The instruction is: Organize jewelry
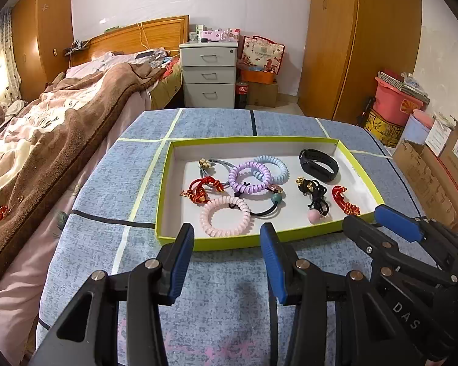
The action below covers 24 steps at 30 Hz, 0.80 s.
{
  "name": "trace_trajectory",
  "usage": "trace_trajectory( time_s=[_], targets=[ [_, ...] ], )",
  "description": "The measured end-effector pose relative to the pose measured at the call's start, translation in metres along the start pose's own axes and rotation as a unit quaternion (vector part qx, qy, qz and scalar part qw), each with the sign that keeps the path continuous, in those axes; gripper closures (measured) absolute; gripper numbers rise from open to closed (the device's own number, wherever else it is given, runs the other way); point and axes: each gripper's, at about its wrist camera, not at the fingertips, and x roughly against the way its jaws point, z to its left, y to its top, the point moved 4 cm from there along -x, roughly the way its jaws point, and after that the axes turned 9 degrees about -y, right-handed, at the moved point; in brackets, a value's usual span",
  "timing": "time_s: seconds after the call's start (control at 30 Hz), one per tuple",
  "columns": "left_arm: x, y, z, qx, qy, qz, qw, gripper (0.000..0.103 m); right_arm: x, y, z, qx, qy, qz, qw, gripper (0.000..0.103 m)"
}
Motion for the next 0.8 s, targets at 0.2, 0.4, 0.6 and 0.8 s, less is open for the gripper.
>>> trace_trajectory(
  time_s=[0.2, 0.4, 0.6, 0.8],
  targets=[
    [-0.0017, -0.0009, -0.0003, 0.001, -0.002, 0.003, 1.0000, 0.056, -0.0005, -0.0001, -0.0004, -0.001, 0.000, 0.001, 1.000, 0.056],
    [-0.0025, -0.0014, -0.0008, 0.000, -0.004, 0.002, 1.0000, 0.056, -0.0006, -0.0009, -0.0002, -0.002, -0.001, 0.002, 1.000, 0.056],
    [-0.0033, -0.0018, 0.0000, 0.001, -0.002, 0.003, 1.0000, 0.056, -0.0011, -0.0011, 0.0000, -0.001, 0.000, 0.001, 1.000, 0.056],
    [-0.0020, -0.0026, -0.0017, 0.002, -0.004, 0.002, 1.0000, 0.056, -0.0007, -0.0019, -0.0004, -0.001, 0.000, 0.001, 1.000, 0.056]
  ],
)
